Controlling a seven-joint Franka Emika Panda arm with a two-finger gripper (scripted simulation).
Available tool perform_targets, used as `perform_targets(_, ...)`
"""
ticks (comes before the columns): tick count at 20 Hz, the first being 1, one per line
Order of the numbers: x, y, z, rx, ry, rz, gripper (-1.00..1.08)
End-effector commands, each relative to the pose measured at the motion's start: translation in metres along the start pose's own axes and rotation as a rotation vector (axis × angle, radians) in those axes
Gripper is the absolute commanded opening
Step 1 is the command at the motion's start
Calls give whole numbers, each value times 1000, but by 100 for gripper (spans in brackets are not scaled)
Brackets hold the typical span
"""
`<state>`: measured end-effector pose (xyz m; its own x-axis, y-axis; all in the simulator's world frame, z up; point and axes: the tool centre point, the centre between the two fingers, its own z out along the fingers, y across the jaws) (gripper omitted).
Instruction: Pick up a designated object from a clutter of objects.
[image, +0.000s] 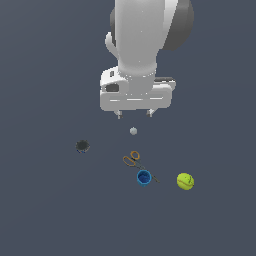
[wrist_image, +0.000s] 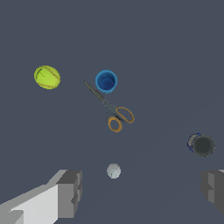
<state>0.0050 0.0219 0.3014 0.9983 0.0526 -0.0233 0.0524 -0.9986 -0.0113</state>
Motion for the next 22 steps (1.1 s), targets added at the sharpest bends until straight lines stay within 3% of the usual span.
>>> perform_targets(1, 3, -3, -3, 5, 9, -9, 100)
perform_targets(12, 5, 4, 4, 7, 11, -30, 100)
perform_targets(22, 11, 40, 36, 11, 15, -119, 100)
